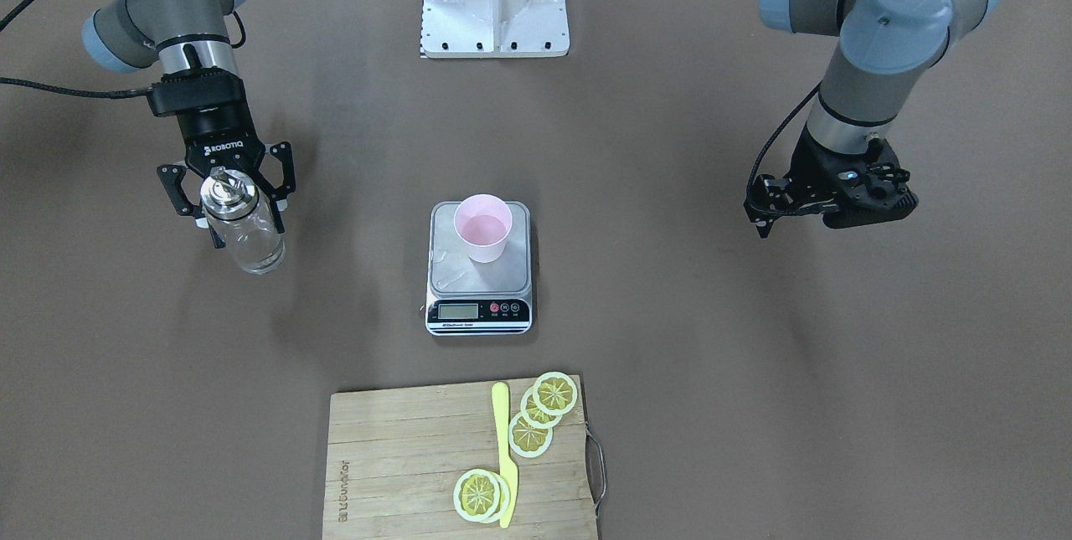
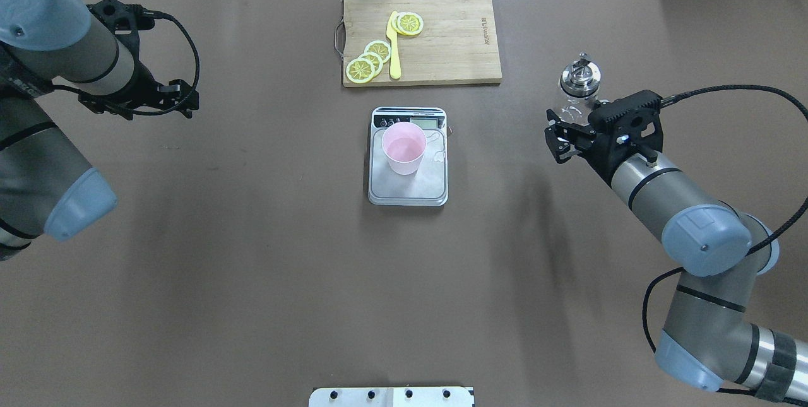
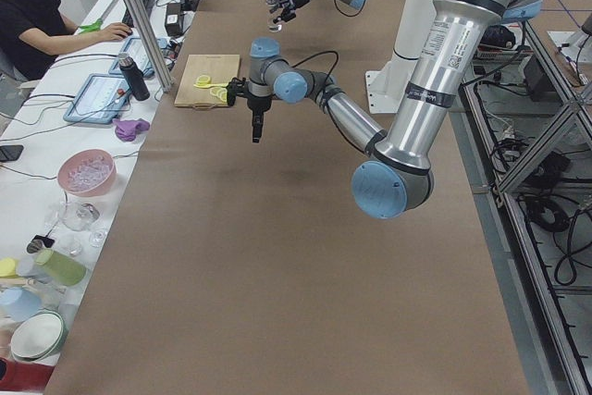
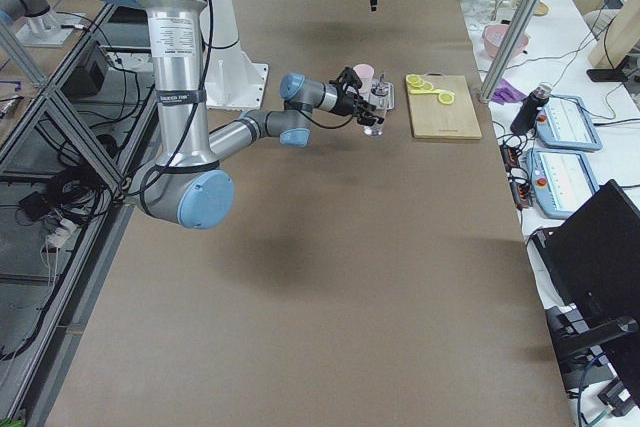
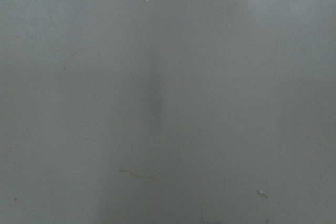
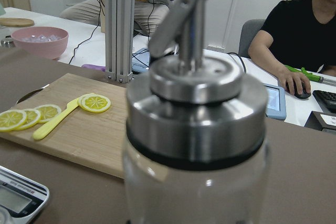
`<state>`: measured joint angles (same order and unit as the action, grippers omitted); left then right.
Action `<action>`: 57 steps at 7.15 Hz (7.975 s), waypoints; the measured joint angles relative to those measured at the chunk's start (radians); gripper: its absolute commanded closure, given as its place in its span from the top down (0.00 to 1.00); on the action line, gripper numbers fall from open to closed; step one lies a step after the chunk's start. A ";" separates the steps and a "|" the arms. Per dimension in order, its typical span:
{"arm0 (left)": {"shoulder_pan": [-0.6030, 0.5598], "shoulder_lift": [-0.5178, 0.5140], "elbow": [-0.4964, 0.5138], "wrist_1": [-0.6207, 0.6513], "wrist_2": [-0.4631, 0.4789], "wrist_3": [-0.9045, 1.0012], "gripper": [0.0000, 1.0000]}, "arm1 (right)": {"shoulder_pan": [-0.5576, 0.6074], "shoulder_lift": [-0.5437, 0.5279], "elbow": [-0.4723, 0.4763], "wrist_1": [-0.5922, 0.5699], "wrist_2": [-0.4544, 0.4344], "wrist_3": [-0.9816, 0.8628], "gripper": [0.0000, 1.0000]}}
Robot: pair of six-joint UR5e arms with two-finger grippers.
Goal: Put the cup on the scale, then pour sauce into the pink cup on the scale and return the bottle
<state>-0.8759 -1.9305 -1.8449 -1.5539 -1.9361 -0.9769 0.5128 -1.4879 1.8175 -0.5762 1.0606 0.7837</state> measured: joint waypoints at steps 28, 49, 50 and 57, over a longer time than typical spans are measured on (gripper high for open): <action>0.005 -0.005 -0.001 0.000 0.034 -0.011 0.98 | 0.151 -0.154 -0.329 0.485 0.210 0.090 1.00; 0.001 0.009 0.011 -0.011 0.029 0.002 0.98 | 0.927 0.111 -0.181 -1.116 1.113 -0.157 1.00; -0.023 0.015 0.005 -0.006 0.011 0.005 0.98 | 0.925 0.113 -0.202 -1.095 1.103 -0.182 1.00; -0.563 0.254 0.059 0.208 -0.367 0.909 0.98 | 0.931 0.021 -0.217 -1.027 1.269 -0.510 1.00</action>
<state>-1.4394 -1.6764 -1.7857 -1.3463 -2.3027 -0.0677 1.4441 -1.4672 1.6009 -1.6028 2.3300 0.2736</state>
